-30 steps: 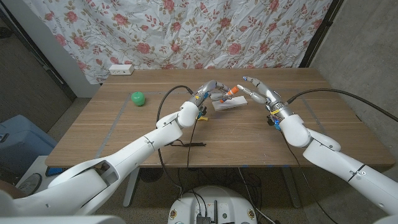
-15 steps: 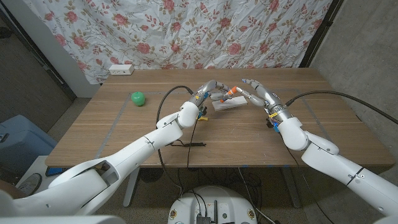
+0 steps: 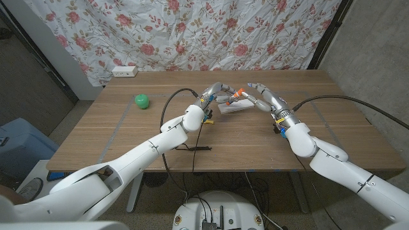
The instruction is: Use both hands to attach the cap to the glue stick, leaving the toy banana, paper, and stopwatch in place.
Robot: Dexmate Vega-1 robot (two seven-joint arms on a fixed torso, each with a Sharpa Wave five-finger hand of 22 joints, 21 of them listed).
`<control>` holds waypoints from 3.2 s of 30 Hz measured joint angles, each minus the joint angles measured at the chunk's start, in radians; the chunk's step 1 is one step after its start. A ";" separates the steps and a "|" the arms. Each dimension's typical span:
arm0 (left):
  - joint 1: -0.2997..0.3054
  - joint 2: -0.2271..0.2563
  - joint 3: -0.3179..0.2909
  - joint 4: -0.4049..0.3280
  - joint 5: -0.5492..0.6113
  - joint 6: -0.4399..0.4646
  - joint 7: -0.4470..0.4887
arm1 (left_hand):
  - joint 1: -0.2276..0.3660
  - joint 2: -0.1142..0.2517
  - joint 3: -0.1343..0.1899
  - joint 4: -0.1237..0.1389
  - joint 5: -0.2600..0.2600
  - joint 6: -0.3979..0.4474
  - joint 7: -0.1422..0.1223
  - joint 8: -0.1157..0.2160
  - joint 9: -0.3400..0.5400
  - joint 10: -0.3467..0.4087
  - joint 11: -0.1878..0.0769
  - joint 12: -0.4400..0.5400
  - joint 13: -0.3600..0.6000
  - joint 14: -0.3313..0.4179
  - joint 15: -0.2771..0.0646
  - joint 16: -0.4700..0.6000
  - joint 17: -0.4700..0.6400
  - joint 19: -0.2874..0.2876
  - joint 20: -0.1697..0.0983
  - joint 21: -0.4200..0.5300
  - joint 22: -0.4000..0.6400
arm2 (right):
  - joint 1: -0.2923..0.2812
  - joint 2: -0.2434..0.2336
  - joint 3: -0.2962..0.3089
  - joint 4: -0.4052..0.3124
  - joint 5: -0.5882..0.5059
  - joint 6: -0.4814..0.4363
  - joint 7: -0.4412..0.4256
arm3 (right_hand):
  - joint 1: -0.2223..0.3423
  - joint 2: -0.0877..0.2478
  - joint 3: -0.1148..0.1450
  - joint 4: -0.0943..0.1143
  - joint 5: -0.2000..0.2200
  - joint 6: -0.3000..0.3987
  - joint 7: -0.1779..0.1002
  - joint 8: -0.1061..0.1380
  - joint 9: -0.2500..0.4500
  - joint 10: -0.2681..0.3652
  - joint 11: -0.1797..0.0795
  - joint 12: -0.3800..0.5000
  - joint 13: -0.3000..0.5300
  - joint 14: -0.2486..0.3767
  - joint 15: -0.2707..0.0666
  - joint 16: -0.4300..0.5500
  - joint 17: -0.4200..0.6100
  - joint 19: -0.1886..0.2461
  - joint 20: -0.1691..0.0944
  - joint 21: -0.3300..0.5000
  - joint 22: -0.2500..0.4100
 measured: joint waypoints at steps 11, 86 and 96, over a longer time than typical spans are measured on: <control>0.003 0.005 -0.003 -0.005 0.000 -0.003 0.003 | 0.000 0.000 0.000 0.000 -0.001 0.000 0.000 0.000 0.000 -0.001 0.001 0.002 0.001 0.000 0.000 0.000 0.000 0.000 0.000 0.000 0.000 | -0.004 0.005 -0.008 -0.008 -0.012 0.004 0.003 | -0.005 0.005 0.003 0.003 -0.005 0.011 0.000 0.004 0.000 0.007 -0.007 0.004 0.000 0.000 0.000 0.000 -0.004 -0.005 -0.005 0.000 0.000; 0.023 -0.019 -0.009 0.004 0.033 -0.024 0.082 | 0.019 -0.019 0.017 -0.017 0.004 0.045 0.045 0.003 0.000 0.074 0.070 0.036 0.001 0.152 -0.006 0.019 0.010 0.076 0.003 0.008 0.000 | 0.022 0.023 -0.042 0.025 0.001 0.087 0.070 | -0.024 0.035 0.017 -0.003 -0.017 0.062 0.005 0.008 -0.002 0.066 -0.001 0.008 -0.003 0.013 0.005 0.004 -0.011 0.000 -0.022 0.004 0.000; 0.020 -0.029 -0.007 0.015 0.041 -0.027 0.105 | 0.031 -0.031 0.018 -0.018 0.004 0.055 0.055 0.013 0.000 0.088 0.084 0.037 0.001 0.161 -0.007 0.019 0.011 0.084 0.002 0.008 0.000 | 0.024 0.024 -0.044 0.031 0.008 0.095 0.081 | -0.032 0.043 0.017 -0.003 -0.017 0.073 0.002 0.008 -0.002 0.067 -0.001 0.011 -0.003 0.013 0.005 0.004 -0.014 0.000 -0.022 0.004 0.000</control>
